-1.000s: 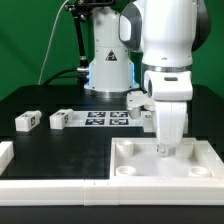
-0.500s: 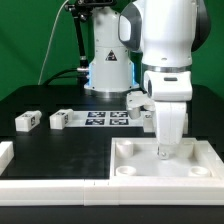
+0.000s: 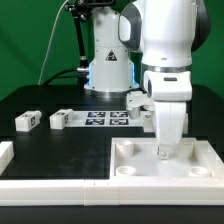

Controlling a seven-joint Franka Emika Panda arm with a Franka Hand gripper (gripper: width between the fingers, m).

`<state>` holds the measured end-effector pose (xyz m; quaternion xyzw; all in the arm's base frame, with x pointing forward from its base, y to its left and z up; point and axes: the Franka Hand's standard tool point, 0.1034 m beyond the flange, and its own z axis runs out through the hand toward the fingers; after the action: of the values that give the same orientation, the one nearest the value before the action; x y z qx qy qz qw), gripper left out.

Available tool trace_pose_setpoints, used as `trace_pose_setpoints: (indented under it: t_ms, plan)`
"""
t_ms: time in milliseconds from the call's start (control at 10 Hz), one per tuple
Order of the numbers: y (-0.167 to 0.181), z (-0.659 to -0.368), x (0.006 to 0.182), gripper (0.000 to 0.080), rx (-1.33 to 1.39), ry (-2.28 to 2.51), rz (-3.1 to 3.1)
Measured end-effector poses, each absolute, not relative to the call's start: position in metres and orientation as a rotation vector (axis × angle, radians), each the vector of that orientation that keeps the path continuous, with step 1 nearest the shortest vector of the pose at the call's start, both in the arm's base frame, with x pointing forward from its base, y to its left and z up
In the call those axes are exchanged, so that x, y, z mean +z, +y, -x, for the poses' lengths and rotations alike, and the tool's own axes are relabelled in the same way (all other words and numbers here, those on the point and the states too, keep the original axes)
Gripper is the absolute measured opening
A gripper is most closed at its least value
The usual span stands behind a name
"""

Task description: Assemble one leg

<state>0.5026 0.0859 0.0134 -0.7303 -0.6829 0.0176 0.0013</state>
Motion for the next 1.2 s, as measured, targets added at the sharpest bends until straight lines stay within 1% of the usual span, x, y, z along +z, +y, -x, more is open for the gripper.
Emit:
trace_pose_setpoints:
  t_ms: [100, 500, 600, 900, 1100, 1200]
  plan:
    - [0.087, -0.499, 0.022, 0.0649, 0.048, -2.12, 2.323]
    - [0.09, -0.463, 0.059, 0.0649, 0.036, -1.962, 2.481]
    - [0.091, -0.464, 0.064, 0.0649, 0.023, -1.963, 2.487]
    - [0.09, -0.463, 0.061, 0.0649, 0.029, -1.893, 2.535]
    - [0.091, -0.462, 0.06, 0.0649, 0.027, -1.7, 2.668]
    - [0.092, -0.455, 0.057, 0.0649, 0.033, -1.441, 2.808]
